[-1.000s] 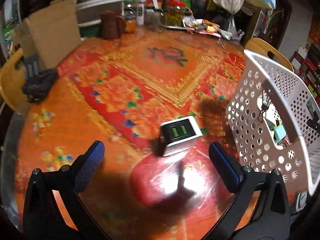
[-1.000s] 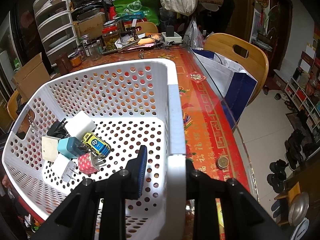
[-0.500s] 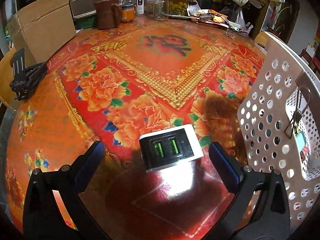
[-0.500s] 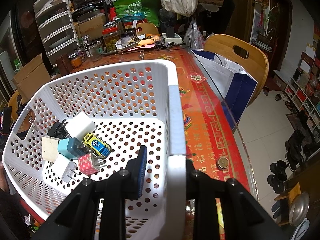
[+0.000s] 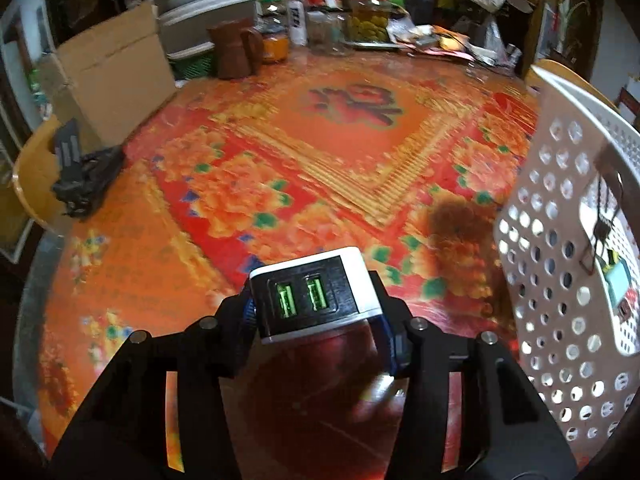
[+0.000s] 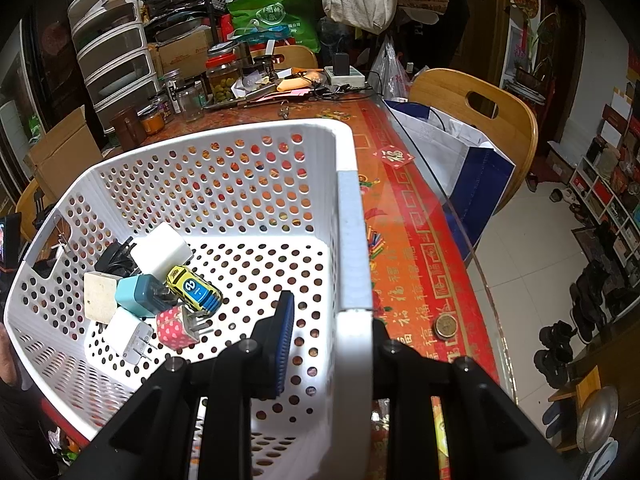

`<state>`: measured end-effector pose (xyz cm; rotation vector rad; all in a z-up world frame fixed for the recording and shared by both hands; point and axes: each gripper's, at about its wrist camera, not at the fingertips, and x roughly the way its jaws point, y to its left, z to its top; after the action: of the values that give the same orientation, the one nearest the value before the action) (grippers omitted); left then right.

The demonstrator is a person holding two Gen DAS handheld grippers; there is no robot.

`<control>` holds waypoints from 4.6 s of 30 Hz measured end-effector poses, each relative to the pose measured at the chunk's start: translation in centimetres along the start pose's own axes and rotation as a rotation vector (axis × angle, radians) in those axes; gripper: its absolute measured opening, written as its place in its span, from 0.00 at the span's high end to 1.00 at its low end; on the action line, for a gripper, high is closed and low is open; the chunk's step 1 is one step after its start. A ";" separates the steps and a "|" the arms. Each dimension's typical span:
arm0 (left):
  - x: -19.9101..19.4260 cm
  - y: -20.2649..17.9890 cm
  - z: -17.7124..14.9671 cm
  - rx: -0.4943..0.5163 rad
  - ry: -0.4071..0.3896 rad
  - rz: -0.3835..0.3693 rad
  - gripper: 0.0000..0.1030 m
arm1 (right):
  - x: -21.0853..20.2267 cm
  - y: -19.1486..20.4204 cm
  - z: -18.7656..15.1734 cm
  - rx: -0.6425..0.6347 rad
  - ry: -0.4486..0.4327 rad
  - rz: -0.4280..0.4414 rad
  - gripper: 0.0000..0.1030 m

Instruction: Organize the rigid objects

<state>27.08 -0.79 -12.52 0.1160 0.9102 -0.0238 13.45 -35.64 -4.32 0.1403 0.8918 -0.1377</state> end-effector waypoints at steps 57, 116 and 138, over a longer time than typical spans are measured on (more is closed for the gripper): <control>-12.4 -19.2 7.4 0.367 -0.120 -0.098 0.54 | -0.1 0.4 -0.1 -0.007 -0.007 0.010 0.76; -30.2 -1.0 -5.3 0.091 -0.397 -0.235 0.00 | -22.4 9.5 -9.6 0.090 -0.510 0.025 0.00; -31.3 -7.1 -12.6 0.191 -0.355 -0.238 0.00 | -20.1 12.7 -14.4 0.037 -0.344 0.016 0.00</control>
<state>-2.58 -7.31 3.87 0.1742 0.5610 -0.3432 -7.82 -19.37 3.28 0.1532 0.5452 -0.1581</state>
